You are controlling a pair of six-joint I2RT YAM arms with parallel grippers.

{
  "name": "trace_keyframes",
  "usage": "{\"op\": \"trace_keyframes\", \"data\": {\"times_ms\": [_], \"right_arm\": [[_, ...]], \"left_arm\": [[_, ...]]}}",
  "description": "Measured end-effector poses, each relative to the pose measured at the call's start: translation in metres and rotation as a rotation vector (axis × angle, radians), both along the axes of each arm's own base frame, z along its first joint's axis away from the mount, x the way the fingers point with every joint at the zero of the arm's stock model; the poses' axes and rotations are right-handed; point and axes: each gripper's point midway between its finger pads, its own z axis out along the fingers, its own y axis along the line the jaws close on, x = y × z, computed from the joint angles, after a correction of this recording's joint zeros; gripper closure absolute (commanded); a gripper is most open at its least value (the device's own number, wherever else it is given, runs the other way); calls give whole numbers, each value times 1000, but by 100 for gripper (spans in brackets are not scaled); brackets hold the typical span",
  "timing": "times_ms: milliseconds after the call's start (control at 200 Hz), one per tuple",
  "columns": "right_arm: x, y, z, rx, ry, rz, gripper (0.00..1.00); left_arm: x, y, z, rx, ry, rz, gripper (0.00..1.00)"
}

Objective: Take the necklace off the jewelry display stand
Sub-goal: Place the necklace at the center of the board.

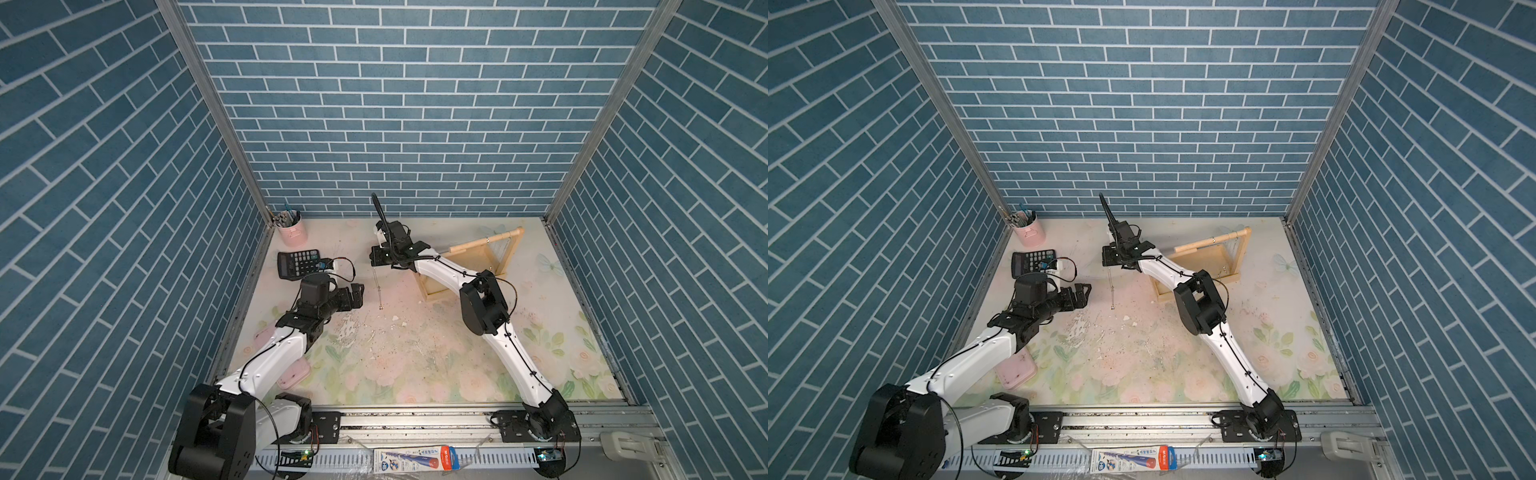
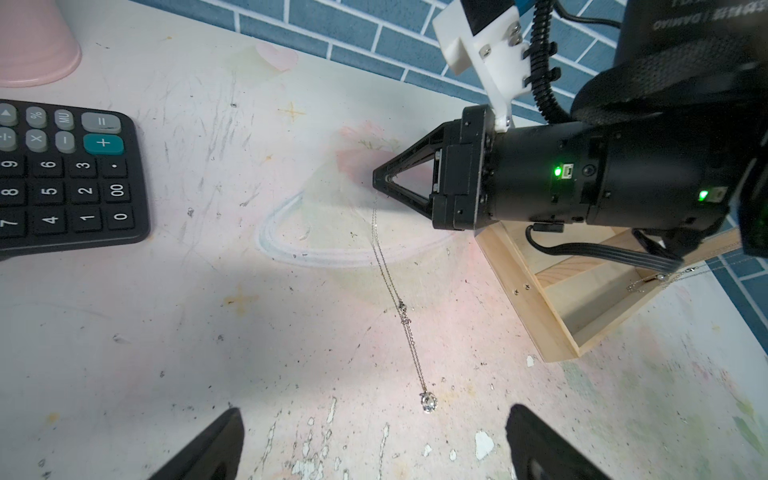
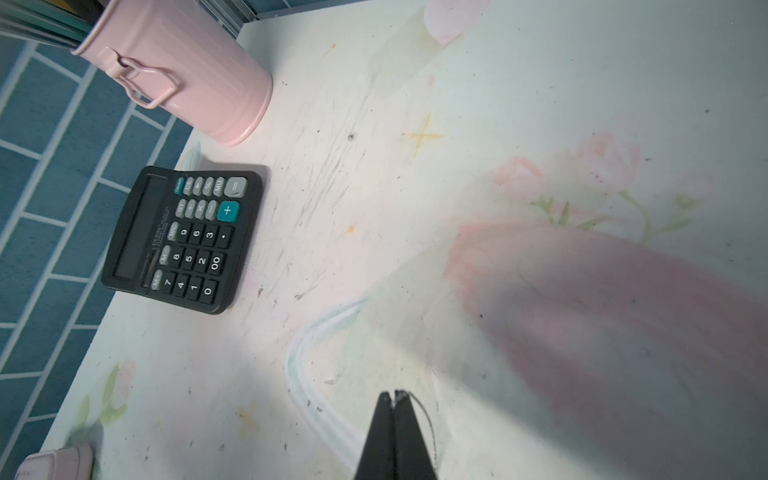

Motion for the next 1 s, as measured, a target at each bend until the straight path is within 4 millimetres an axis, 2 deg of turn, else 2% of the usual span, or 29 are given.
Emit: {"op": "trace_keyframes", "data": {"times_ms": [270, 750, 1000], "right_arm": [[2, -3, -19, -19, 21, -6, 100], [16, -4, -17, 4, 18, -31, 100], [17, -4, -32, 0, 34, -35, 100]], "left_arm": [[0, 0, 0, -2, -4, -1, 1], [4, -3, -7, -3, 9, -7, 1], [5, -4, -8, -7, 8, -14, 1]]}}
